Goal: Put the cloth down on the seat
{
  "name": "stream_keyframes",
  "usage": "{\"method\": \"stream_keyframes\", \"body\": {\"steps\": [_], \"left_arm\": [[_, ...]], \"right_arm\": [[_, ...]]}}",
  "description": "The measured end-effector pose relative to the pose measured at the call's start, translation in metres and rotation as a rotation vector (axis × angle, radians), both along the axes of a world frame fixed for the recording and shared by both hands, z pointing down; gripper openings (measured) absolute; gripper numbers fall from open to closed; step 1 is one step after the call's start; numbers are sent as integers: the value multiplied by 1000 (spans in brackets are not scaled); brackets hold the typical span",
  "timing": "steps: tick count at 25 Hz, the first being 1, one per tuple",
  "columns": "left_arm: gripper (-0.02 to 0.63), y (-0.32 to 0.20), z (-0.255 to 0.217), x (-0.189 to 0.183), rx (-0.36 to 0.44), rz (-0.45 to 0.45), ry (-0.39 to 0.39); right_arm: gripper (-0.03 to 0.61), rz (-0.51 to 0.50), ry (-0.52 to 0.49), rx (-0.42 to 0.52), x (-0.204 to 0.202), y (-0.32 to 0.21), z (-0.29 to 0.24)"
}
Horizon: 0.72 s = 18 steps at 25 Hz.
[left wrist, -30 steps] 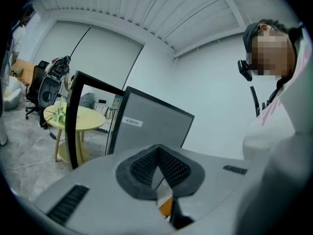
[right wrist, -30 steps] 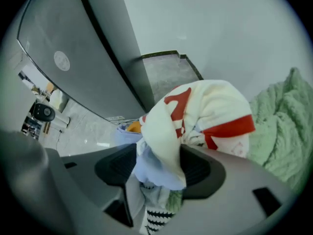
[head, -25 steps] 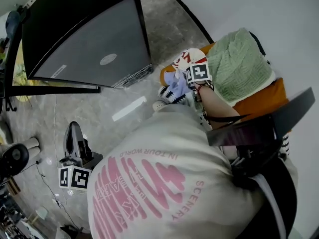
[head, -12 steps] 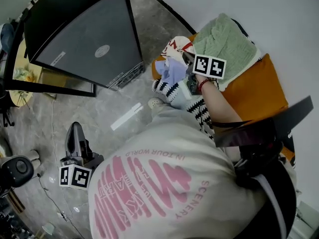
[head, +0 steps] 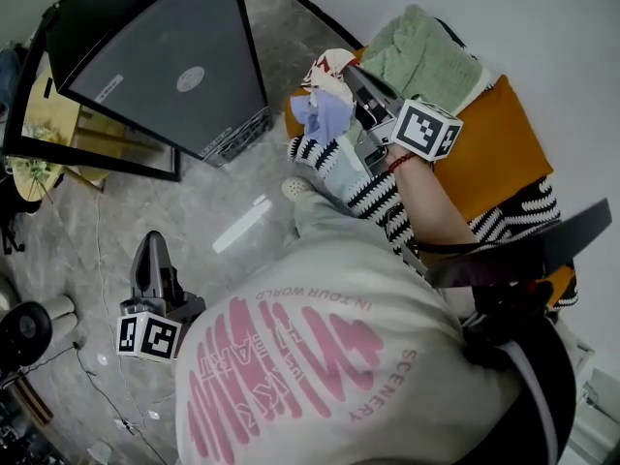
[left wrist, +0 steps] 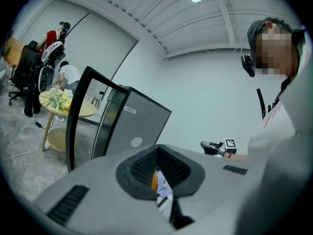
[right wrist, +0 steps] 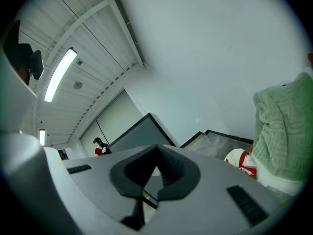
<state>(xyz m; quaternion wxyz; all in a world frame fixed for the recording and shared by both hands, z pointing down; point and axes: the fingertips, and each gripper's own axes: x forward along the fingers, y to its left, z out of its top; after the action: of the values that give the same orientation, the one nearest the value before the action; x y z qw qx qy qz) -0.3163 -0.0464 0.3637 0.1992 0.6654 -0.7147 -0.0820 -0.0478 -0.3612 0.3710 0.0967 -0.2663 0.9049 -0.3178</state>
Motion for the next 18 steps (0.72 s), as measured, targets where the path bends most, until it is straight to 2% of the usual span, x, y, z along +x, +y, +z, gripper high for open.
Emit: {"method": "stream_keyframes", "body": {"steps": [5, 12, 18], "left_arm": [[9, 9, -3, 3, 13, 8, -2], [9, 13, 0, 4, 10, 11, -5], [9, 25, -1, 10, 30, 7, -6]], "right_arm": [[11, 4, 28, 53, 7, 12, -11], [11, 35, 6, 25, 19, 15, -5], [11, 17, 16, 62, 19, 27, -11]]}}
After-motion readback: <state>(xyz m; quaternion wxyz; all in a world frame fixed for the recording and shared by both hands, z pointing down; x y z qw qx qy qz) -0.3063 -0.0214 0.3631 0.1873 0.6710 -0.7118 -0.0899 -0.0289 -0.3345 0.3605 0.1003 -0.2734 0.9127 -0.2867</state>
